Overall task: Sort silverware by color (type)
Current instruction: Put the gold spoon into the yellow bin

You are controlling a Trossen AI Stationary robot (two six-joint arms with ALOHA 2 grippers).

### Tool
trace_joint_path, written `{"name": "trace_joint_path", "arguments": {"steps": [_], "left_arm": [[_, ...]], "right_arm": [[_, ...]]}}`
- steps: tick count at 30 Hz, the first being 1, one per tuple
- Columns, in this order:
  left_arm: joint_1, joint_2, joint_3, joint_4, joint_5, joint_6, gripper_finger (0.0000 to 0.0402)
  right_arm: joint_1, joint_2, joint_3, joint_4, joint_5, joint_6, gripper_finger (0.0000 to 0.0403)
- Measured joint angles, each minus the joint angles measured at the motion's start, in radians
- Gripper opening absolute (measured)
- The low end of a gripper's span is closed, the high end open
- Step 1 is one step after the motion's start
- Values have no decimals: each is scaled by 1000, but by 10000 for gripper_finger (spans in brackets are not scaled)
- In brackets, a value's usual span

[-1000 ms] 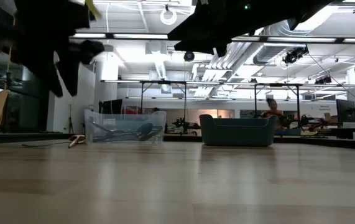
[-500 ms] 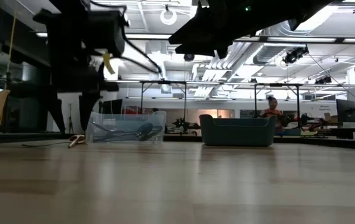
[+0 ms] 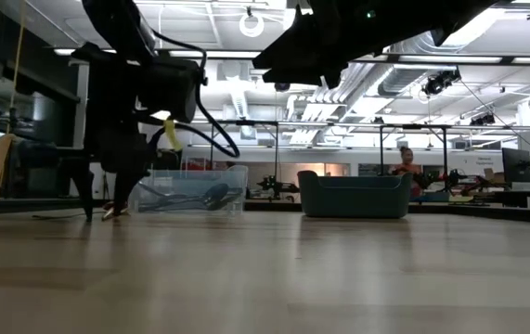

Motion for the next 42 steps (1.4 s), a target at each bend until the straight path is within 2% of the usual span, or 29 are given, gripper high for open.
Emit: {"name": "trace_joint_path", "arguments": {"steps": [5, 14, 26, 42], "left_arm": [[9, 3, -2, -2, 16, 12, 125], [12, 5, -4, 6, 30, -1, 12], [4, -18, 17, -19, 52, -55, 4], [-5, -191, 26, -30, 59, -100, 2]], "right_arm": [[0, 0, 0, 1, 0, 0, 222], [0, 0, 0, 1, -1, 0, 222], [0, 0, 0, 0, -7, 0, 222], [0, 0, 0, -7, -4, 0, 222]]}}
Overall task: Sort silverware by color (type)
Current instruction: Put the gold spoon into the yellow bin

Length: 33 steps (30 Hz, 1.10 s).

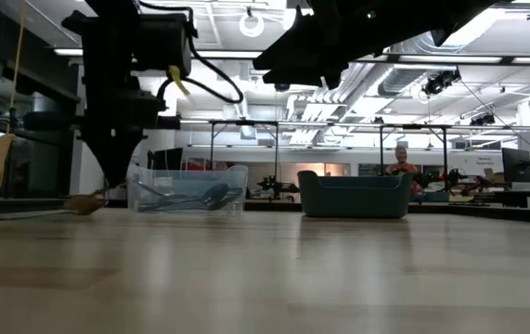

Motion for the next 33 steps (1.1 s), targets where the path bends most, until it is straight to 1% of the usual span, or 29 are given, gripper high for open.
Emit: {"name": "trace_joint_path", "arguments": {"steps": [8, 11, 15, 18, 22, 25, 29, 33], "left_arm": [[-4, -102, 1, -33, -3, -28, 1], [-7, -166, 1, -49, -5, -62, 1], [-28, -281, 8, -45, -2, -119, 1], [-52, -374, 14, 7, 5, -200, 1], [-79, -501, 14, 155, 33, -308, 1], [-94, -589, -35, 357, 62, -382, 1], [-112, -667, -151, 646, 76, -474, 1], [-119, -687, -317, 974, 73, -556, 1]], "right_arm": [[0, 0, 0, 0, 0, -7, 222], [0, 0, 0, 0, 0, -8, 222], [0, 0, 0, -1, 1, -8, 222], [0, 0, 0, -1, 1, -8, 222], [0, 0, 0, -1, 1, -8, 222], [0, 0, 0, 0, 1, -8, 222], [0, 0, 0, 16, 1, -26, 222], [0, 0, 0, 43, -28, -50, 222]]}}
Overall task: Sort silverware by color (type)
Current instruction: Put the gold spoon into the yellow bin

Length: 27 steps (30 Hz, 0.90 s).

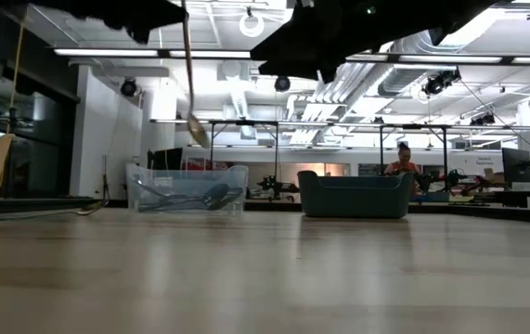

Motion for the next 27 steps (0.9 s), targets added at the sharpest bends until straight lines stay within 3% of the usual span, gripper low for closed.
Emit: {"name": "trace_joint_path", "arguments": {"steps": [5, 9, 27], "left_arm": [[0, 23, -210, 446, -1, -65, 1], [0, 29, -296, 624, 8, -133, 1], [-25, 30, -323, 650, 28, -121, 3]], "right_arm": [[0, 0, 0, 6, -7, -20, 222], [0, 0, 0, 11, -8, -19, 222], [0, 0, 0, 52, -59, 5, 222]]}}
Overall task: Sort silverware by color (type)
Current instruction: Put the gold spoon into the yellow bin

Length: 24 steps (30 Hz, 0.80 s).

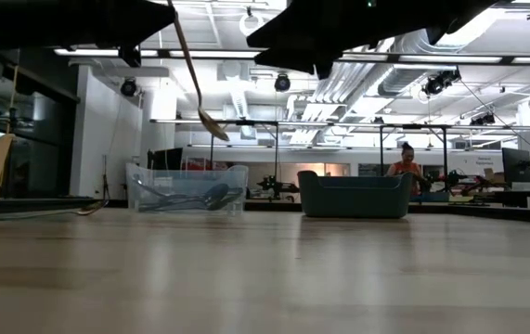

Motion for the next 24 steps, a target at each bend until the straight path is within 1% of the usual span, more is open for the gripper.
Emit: {"name": "trace_joint_path", "arguments": {"steps": [6, 14, 17, 20, 22, 24], "left_arm": [[0, 0, 0, 6, 0, 16, 4], [0, 0, 0, -2, 0, 18, 4], [0, 0, 0, -24, 3, 69, 5], [0, -3, 0, -54, 65, 111, 5], [-8, -18, 15, -56, 131, 62, 5], [-29, -37, 47, -58, 229, 4, 5]], "right_arm": [[0, 0, 0, -47, 0, 0, 222], [-1, 0, 0, -54, 1, -4, 222], [0, 0, 0, -54, 1, -4, 222], [0, 0, 0, -54, 1, -4, 222], [0, 0, 0, -55, 1, -4, 222], [0, 0, 0, -63, 1, -4, 222]]}}
